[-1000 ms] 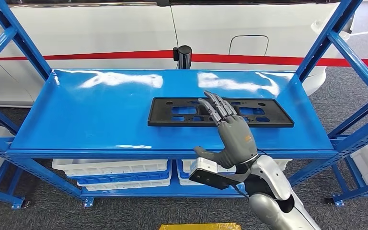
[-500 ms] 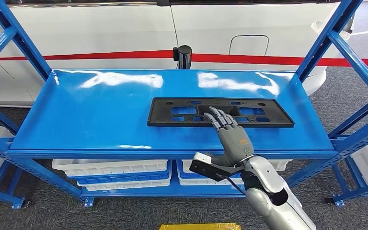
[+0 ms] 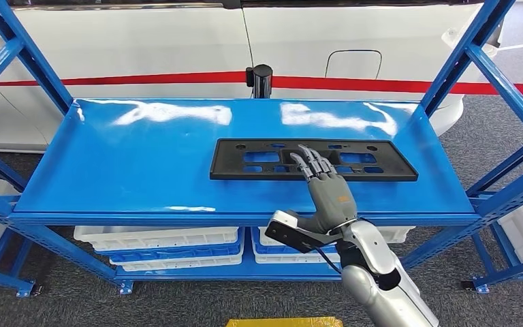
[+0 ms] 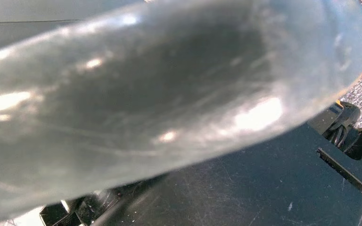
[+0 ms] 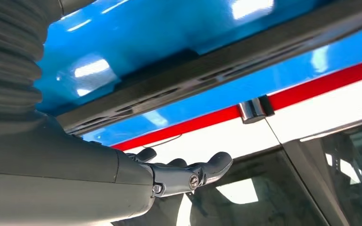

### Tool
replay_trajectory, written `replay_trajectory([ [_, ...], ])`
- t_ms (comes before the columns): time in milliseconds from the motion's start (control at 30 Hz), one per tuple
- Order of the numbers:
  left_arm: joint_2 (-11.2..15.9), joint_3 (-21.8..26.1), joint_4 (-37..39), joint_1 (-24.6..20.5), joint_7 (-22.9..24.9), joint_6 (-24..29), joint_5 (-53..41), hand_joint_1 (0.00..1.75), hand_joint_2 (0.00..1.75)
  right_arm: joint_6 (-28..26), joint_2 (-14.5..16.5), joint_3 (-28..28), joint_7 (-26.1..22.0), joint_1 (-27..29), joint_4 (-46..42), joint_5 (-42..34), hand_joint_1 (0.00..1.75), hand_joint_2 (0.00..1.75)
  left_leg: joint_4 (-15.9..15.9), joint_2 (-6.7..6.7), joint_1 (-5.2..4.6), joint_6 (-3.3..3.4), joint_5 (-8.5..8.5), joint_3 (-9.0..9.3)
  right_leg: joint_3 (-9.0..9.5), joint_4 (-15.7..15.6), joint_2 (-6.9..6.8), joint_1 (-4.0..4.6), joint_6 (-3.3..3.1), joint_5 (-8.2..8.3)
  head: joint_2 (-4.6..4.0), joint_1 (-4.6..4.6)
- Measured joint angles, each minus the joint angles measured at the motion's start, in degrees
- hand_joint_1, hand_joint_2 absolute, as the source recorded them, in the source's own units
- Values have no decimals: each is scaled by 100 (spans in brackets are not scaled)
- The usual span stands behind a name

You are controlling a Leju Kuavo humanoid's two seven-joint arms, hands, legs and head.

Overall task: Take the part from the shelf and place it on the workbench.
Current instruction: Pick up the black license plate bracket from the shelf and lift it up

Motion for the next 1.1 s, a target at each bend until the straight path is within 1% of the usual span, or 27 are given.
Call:
replay_trajectory([
  [233, 4, 10, -2, 3, -11, 0, 0, 0, 0, -38, 95, -10, -15, -2, -1, -3, 0, 175, 0, 0, 0, 0, 0, 0, 0, 0, 0, 0, 0, 0, 0, 2],
  [433, 14, 88, -10, 21, -70, -3, -15, 0, 0, -248, 229, -84, -113, -2, -37, 20, 0, 175, 0, 0, 0, 0, 0, 0, 0, 0, 0, 0, 0, 0, 0, 2],
  [600, 21, 137, -35, 37, -87, -39, -72, 0, 0, -173, 313, -89, 20, -69, -19, 278, 0, 175, 0, 0, 0, 0, 0, -1, 0, 0, 0, 0, 0, 0, 0, 1],
  [733, 30, 177, -65, 38, -81, -96, -169, 0, 0, -13, 348, -55, 150, -257, 194, 501, 0, 175, 0, 0, 0, 0, 0, -1, 1, 1, 0, 0, 0, 0, 0, 1],
  [1100, 83, 449, -175, 57, -67, -311, -220, 0, 0, 301, 445, 240, 350, -977, 1267, 779, 0, 175, 0, -3, 0, 0, 1, -1, 3, 2, -2, 0, 0, 0, 0, 2],
])
